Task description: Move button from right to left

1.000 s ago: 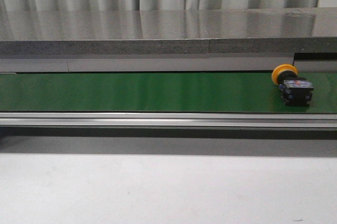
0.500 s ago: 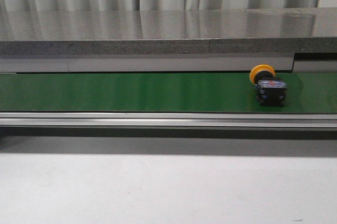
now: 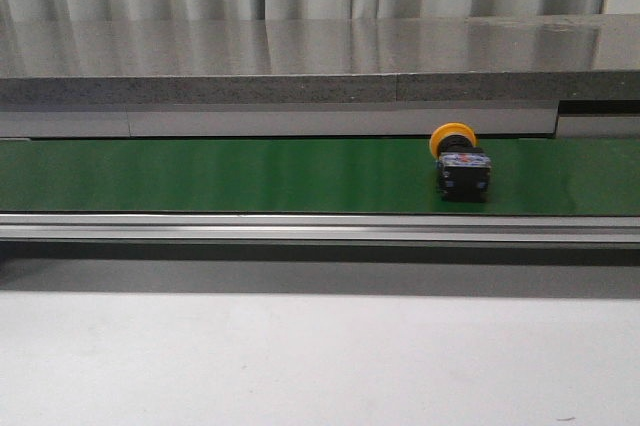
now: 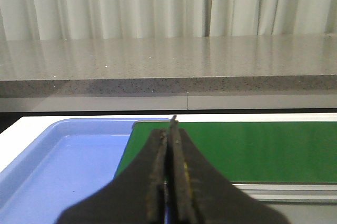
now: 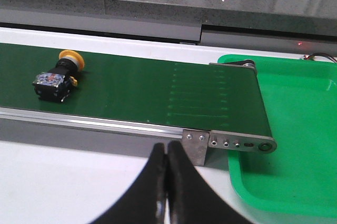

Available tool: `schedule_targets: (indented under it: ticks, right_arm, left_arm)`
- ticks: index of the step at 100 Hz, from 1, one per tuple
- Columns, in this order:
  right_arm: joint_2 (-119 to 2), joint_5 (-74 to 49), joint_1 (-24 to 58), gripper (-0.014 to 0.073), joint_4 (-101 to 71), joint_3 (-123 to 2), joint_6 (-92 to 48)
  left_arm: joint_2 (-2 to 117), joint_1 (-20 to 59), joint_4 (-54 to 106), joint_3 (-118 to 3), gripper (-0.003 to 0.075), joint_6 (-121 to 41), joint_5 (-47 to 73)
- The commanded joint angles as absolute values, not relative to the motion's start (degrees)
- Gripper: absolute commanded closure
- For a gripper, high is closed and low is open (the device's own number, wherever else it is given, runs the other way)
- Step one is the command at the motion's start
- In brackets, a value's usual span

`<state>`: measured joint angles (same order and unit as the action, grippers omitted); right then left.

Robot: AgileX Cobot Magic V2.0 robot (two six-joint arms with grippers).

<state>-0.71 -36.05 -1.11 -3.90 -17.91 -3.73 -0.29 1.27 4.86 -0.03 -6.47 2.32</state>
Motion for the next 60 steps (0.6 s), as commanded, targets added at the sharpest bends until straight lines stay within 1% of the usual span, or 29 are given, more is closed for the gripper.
schedule_targets:
  ticks: [1,15,29,44,60]
  right_arm:
    - [-1.4,-31.2,-1.1,0.0662,-3.4,-19.3,-3.7]
    - [-1.4,-31.2,-1.1,0.0662,-3.4,-19.3,-3.7]
    - [-1.4,-31.2,-1.1,0.0662,-3.4,-19.3,-3.7]
    - [-1.4,-31.2,-1.1,0.0662,-3.4,-19.3,-3.7]
    - [-1.4,-31.2,-1.1,0.0662,-3.4,-19.3,-3.7]
  left_arm:
    - [-2.1,1.6,5.1,2.5,0.0741,-6.5,-3.3]
    - [-2.1,1.6,7.6,1.1,0.0741,-6.5,-5.2]
    - [-1.4,1.6,7.8,-2.9,0.0741,-6.5,-1.4]
    - [1.7,1.6,4.4,-7.5,0.0741,-6.5,2.1]
    - [6.1,1.6,4.4,-12.3,0.0741,-6.5,3.2]
